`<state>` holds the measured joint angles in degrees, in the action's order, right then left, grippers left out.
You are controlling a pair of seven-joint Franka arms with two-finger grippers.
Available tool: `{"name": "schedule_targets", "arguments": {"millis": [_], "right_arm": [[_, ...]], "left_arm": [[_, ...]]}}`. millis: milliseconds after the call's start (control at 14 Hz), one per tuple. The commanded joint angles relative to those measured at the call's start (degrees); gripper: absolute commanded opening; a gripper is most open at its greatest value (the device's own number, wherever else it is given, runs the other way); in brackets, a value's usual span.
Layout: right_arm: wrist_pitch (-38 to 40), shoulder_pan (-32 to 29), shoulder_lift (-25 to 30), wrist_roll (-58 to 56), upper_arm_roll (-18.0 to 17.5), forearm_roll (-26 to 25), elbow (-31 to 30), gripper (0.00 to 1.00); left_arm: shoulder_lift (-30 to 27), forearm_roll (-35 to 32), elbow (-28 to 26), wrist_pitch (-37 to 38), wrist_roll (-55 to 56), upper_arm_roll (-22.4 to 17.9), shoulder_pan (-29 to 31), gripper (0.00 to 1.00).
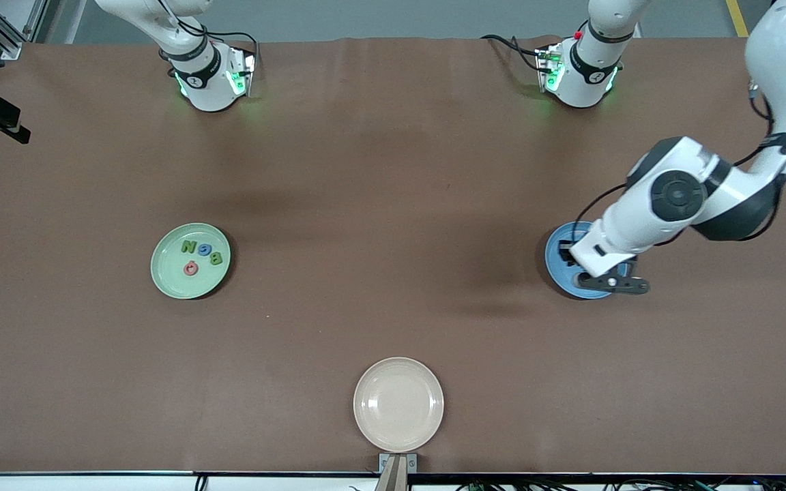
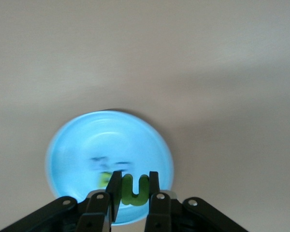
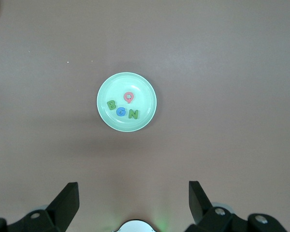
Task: Sort upper and lower case letters into plates
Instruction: 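Lift the green u and carry it over the blue plate, then open the left gripper to drop the u into the blue plate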
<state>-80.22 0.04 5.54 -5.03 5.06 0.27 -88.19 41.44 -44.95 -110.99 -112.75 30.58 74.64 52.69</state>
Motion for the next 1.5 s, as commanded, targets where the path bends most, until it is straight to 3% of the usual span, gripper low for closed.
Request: {"name": "schedule_targets", "arguments": {"millis": [0,784,1212,1426], "right_arm": [[-0.29,0.05,1.49,0.11,-0.05,-0.10,-1.54,1.00],[-0.29,0.05,1.49,0.11,-0.05,-0.10,-1.54,1.00],[-0.20,0.05,1.49,0.11,-0.05,-0.18,-1.54,1.00],[-0.20,0.05,1.49,0.11,-0.05,-0.10,-1.54,1.00]], "left_arm": [[-0.48,-4.60,-4.05,-1.50,-0.96,0.43,2.16,0.10],[2.94,-13.84,-7.83,-10.20,-1.04,-9.24,1.55,0.10],[3.30,-14.29,-7.75,-13.63,-0.96,-14.86,-2.32,0.11],[3.21,-14.29,-7.83,-13.63,-1.13,-15.22,-2.41,0.12]]}}
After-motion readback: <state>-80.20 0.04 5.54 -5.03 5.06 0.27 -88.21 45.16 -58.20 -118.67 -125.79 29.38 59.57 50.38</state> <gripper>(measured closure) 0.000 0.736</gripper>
